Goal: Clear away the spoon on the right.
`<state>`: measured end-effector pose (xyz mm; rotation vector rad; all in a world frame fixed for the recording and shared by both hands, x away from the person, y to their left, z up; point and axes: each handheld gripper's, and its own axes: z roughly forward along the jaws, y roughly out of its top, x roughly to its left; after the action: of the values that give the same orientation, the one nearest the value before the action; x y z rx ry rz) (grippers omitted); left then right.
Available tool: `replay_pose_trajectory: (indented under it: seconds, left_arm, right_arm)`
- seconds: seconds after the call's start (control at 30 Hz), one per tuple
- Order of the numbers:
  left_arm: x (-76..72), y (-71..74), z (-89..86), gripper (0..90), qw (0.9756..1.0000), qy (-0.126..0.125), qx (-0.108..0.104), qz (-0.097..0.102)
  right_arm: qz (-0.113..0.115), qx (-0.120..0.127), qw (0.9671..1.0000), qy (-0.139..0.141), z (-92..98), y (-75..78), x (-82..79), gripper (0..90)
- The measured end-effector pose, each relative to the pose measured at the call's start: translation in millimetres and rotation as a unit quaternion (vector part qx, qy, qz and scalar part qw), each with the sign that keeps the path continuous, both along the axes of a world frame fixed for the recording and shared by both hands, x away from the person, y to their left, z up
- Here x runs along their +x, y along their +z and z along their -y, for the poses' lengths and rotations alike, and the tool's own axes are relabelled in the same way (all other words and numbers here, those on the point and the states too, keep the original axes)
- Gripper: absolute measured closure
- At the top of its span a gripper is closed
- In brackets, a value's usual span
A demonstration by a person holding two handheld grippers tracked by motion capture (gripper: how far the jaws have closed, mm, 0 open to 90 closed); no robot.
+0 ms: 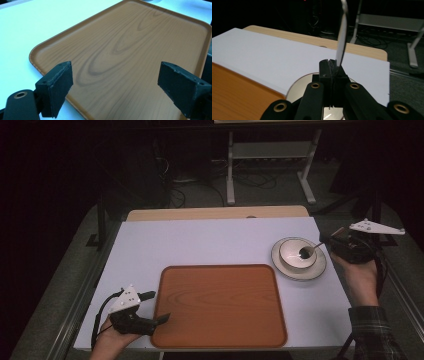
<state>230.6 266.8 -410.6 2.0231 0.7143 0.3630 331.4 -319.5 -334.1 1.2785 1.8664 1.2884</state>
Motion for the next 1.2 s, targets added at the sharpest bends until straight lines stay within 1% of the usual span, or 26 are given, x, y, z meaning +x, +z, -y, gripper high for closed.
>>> replay_pose_trajectory:
  seconds: [0.17, 0.3, 0.4, 0.5, 0.57, 0.67, 0.77, 0.97, 1.07, 1.2]
  left_arm:
    - [-0.5, 0.1, 0.1, 12.4, 1.0, -0.002, 0.001, 0.001]
    - [-0.8, 0.4, 0.4, 12.4, 1.0, -0.003, 0.001, 0.002]
    - [-0.6, 0.5, 0.7, 12.4, 1.0, -0.004, 0.001, 0.002]
    - [-0.6, 0.4, 0.6, 12.4, 1.0, -0.004, 0.002, 0.002]
    - [-0.6, 0.5, 0.5, 12.5, 1.0, -0.004, 0.001, 0.002]
    - [-0.7, 0.6, 0.6, 12.5, 1.0, -0.004, 0.002, 0.002]
    - [-0.6, 0.8, 0.7, 12.5, 1.0, -0.005, 0.002, 0.003]
    - [-0.9, 0.9, 0.4, 12.4, 1.0, -0.005, 0.002, 0.003]
    - [-1.1, 1.0, 0.4, 12.4, 1.0, -0.006, 0.002, 0.003]
    - [-0.6, 1.3, 0.5, 12.4, 1.0, -0.006, 0.002, 0.003]
  right_arm:
    - [0.0, 0.0, 0.9996, 0.028, -8.7, 8.6, -6.0, 88.4]
    - [-0.002, -0.001, 0.9988, 0.049, -15.4, 11.5, -8.9, 88.4]
    - [-0.003, -0.009, 0.9979, 0.065, -21.6, 14.0, -11.3, 88.4]
    - [-0.002, -0.007, 0.9967, 0.081, -27.2, 16.4, -13.9, 88.5]
    - [0.0, -0.009, 0.9958, 0.091, -31.3, 17.3, -15.4, 88.4]
    - [-0.002, -0.017, 0.9941, 0.108, -40.3, 17.4, -17.6, 88.4]
    - [-0.004, -0.024, 0.9927, 0.118, -48.1, 17.0, -18.8, 88.4]
    - [-0.012, -0.041, 0.9889, 0.142, -63.7, 14.5, -20.6, 88.4]
    - [-0.019, -0.048, 0.9863, 0.157, -70.9, 10.9, -20.6, 88.4]
    - [-0.03, -0.064, 0.9825, 0.172, -79.9, 5.8, -19.5, 88.4]
